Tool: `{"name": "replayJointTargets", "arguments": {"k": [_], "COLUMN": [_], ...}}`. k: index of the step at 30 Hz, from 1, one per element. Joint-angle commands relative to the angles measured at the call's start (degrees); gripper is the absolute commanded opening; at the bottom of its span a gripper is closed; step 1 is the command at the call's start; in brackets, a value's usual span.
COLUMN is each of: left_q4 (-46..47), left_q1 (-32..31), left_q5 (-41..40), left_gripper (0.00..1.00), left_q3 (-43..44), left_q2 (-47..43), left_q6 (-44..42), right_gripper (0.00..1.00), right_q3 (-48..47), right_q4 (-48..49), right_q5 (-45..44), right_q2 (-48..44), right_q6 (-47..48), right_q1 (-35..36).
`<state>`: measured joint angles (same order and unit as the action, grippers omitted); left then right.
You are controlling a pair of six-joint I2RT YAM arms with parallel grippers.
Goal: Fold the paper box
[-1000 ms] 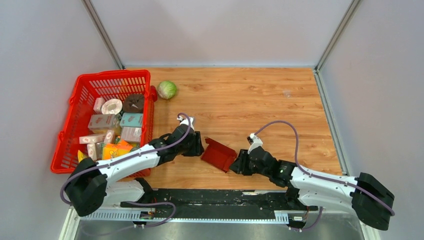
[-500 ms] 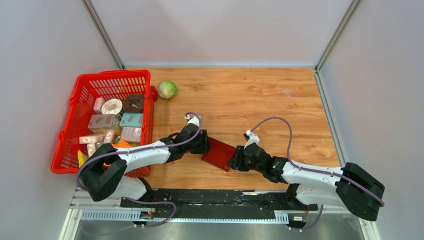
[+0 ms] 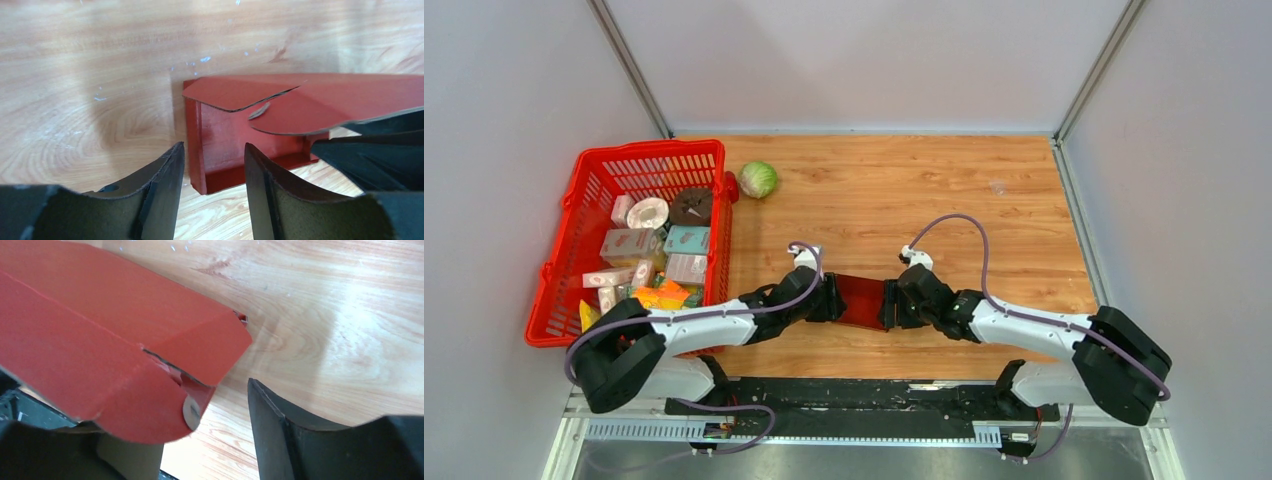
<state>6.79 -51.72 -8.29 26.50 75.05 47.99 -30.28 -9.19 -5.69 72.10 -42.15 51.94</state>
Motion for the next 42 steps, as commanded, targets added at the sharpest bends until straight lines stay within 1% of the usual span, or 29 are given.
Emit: {"name": "replayJointTargets", "arguments": {"k": [1,3,6,7,9,10,12,13,16,19,21,23,24,26,30,34,36,39,42], "left_q4": [-2.6,-2.7,-3.8,-5.8,-8.2,-10.3,-10.8,-10.9,-10.7,-9.9,-9.6,-7.6,-5.0,-4.4,-4.4,-0.9,-0.3,1.3,2.4], "left_q1": [-0.1,-0.2,-0.2,-0.2,-0.2,-0.2,-0.2,-0.1,0.0,0.5,1.4,2.1,2.4,2.3,2.3,2.4,2.3,2.3,2.3], "left_q5": [-4.4,-5.3,-7.2,-7.8,-10.3,-11.2,-13.4,-13.9,-14.0,-13.3,-12.6,-11.5,-10.0,-9.5,-9.4,-8.8,-8.8,-9.3,-8.9], "left_gripper": [0.57,0.59,0.60,0.60,0.58,0.57,0.57,0.57,0.57,0.57,0.57,0.57,0.57,0.57,0.54,0.54,0.54,0.54,0.54], "left_q3": [-0.5,-2.1,-4.8,-5.1,-5.3,-5.1,-5.1,-4.8,-2.8,-1.0,-0.5,-0.6,-0.7,-0.1,1.2,-1.1,-1.6,-3.2,-4.5], "left_q2": [-7.5,-9.9,-15.4,-18.3,-20.9,-23.3,-25.2,-26.3,-26.7,-26.0,-25.9,-25.8,-25.7,-24.3,-21.0,-19.7,-20.3,-21.3,-22.4], "left_q6": [2.4,3.1,3.5,3.3,2.8,2.6,1.1,0.2,-4.8,-9.5,-11.2,-11.7,-12.9,-14.3,-14.8,-13.8,-13.9,-13.7,-13.6], "right_gripper": [0.63,0.66,0.64,0.61,0.56,0.52,0.50,0.46,0.42,0.42,0.42,0.41,0.41,0.40,0.39,0.45,0.45,0.43,0.40], "right_q3": [-3.1,-3.4,-3.7,-3.6,-3.3,-2.6,-1.6,-0.7,0.3,1.0,0.8,0.6,0.6,0.4,-0.3,-0.1,0.0,1.3,1.6], "right_q4": [-8.6,-10.3,-12.1,-12.0,-10.9,-8.8,-5.5,-2.0,2.6,5.9,6.6,6.6,6.5,5.9,3.1,0.2,-1.0,0.3,2.2], "right_q5": [-1.4,-1.0,-0.4,-0.4,-0.8,-1.1,-1.0,-1.2,-2.7,-3.1,-3.4,-4.1,-4.4,-4.6,-4.7,-4.7,-4.9,-4.4,-5.1], "right_q2": [-3.4,-4.9,-7.4,-7.9,-8.4,-8.4,-7.8,-7.7,-6.7,-5.2,-3.8,-2.1,-1.6,-0.2,0.0,-3.4,-5.0,-5.7,-4.5], "right_q6": [5.6,6.1,5.3,4.6,2.1,0.9,-1.2,-1.7,-2.8,-3.0,-3.1,-3.4,-3.4,-3.1,-1.8,-0.3,-0.4,-1.3,-1.3], "right_q1": [-0.6,-0.8,-1.1,-1.0,-1.0,-1.0,-1.0,-1.1,-1.1,-1.1,-1.1,-1.1,-1.1,-1.1,-1.1,-1.1,-1.1,-1.1,-1.1]}}
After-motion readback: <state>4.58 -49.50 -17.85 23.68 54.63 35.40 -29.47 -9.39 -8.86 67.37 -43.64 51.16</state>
